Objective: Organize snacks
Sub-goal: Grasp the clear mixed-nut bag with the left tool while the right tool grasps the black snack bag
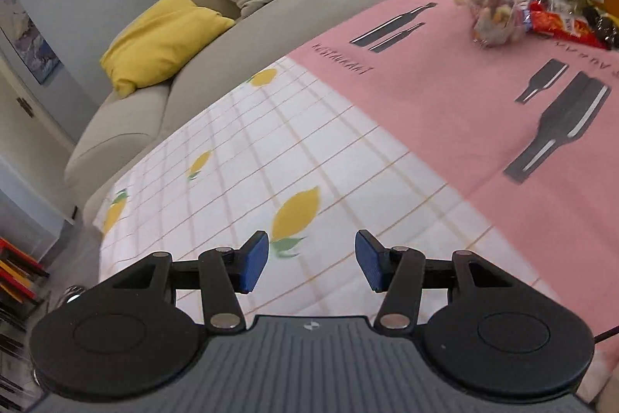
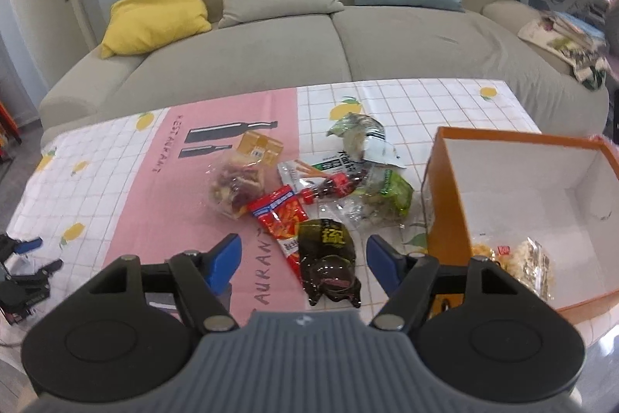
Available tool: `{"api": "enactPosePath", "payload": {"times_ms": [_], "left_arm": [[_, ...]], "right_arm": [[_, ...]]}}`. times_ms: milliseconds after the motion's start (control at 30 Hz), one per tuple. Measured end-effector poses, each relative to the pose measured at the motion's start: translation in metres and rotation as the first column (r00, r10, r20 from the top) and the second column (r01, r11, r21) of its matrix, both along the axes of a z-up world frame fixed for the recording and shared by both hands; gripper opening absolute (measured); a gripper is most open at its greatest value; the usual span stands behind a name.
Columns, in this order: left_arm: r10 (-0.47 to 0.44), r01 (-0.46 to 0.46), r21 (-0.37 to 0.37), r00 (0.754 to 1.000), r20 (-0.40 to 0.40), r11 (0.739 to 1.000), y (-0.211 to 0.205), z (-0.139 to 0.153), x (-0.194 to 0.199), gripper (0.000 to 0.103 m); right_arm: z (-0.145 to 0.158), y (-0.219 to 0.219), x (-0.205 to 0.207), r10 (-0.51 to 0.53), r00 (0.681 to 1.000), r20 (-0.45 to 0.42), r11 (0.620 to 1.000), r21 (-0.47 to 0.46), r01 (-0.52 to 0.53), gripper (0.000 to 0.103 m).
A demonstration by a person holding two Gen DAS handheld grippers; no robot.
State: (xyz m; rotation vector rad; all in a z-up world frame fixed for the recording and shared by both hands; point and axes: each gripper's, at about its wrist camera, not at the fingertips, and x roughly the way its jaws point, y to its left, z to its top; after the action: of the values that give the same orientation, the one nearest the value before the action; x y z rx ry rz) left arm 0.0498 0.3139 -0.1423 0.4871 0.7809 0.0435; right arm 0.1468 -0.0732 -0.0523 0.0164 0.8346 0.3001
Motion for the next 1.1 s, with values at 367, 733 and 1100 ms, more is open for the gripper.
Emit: {"api": "enactPosePath", "payload": {"times_ms": [367, 733, 1100], "left_arm": [[-0.023, 0.012, 0.190, 0.998, 0.059, 0.982, 0.005, 0.023, 0.007, 0.059], [-0.052, 0.038, 0.190, 0.996, 0.073, 0.981, -0.026, 0.040, 0.014, 0.059], [-0.195, 0.195, 0.035, 0.981, -0.001, 0.980, -0.110, 0.061, 0.068, 0.069]], "right_arm": [[0.010, 0.021, -0.013, 0.030, 0.998, 0.052, 0.998, -0.052, -0.028, 0.071], [0.000, -0.005, -0.011, -0.009, 0.999, 0.049, 1.000, -0.017, 0.010, 0.073], [-0.037, -0.012, 0.016, 0.079, 0.996, 0.052, 0.996, -0.055, -0.076, 0.073]]}}
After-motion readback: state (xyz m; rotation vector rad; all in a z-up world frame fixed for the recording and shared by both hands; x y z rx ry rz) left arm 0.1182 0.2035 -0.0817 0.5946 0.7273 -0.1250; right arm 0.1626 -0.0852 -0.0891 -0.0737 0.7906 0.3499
